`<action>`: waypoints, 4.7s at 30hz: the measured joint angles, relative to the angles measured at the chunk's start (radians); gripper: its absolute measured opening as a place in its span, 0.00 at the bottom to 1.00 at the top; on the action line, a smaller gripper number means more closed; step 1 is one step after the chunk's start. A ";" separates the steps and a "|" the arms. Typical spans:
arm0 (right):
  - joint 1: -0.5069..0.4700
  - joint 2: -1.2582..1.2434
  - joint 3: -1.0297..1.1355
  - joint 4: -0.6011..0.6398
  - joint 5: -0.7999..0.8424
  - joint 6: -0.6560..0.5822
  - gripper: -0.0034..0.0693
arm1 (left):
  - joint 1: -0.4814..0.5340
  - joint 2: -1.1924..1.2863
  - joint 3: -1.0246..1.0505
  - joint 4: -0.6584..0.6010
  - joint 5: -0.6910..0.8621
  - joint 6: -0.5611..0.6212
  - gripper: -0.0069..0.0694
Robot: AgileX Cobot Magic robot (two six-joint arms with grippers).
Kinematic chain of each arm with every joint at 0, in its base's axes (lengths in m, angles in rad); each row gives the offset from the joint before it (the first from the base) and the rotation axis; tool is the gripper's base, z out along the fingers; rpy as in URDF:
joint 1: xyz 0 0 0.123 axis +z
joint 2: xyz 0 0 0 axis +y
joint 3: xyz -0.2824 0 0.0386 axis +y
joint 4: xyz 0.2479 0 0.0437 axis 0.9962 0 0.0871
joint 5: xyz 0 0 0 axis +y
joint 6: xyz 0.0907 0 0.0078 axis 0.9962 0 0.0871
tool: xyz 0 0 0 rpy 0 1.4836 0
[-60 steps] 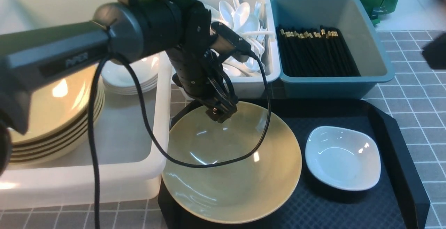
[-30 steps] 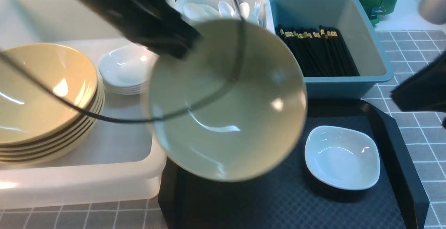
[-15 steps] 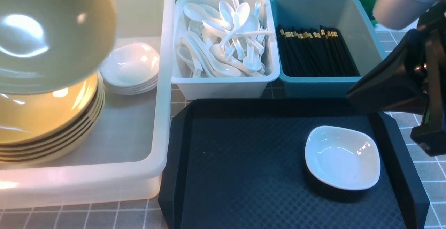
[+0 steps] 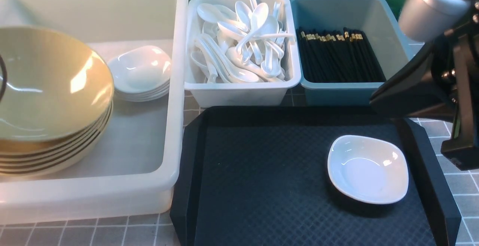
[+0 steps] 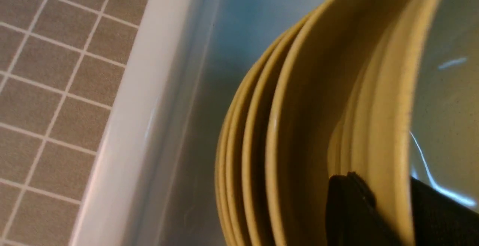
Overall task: On grey table put chopsticks spoon bowls plates into blue grey white boxes.
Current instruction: 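Place the tan bowl onto the bowl stack in the left bin with the left gripper, then grasp the small white bowl on the black tray by its rim with the left gripper, then place the white bowl into the white bin with the other dishes with the left gripper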
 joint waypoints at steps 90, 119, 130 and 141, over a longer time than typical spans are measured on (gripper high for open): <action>-0.138 -0.032 0.175 0.204 -0.232 -0.003 0.11 | -0.874 0.382 -1.047 0.537 0.455 -0.345 0.09; -0.081 0.301 0.046 0.134 -0.526 -0.085 0.12 | -0.498 0.855 -1.047 0.147 0.397 -0.100 0.10; -0.081 0.337 0.037 0.103 -0.484 -0.086 0.13 | -0.499 0.857 -1.047 0.175 0.411 -0.001 0.44; -0.081 0.328 -0.031 0.097 -0.353 -0.083 0.14 | -0.505 0.795 -1.162 0.199 0.433 -0.119 0.76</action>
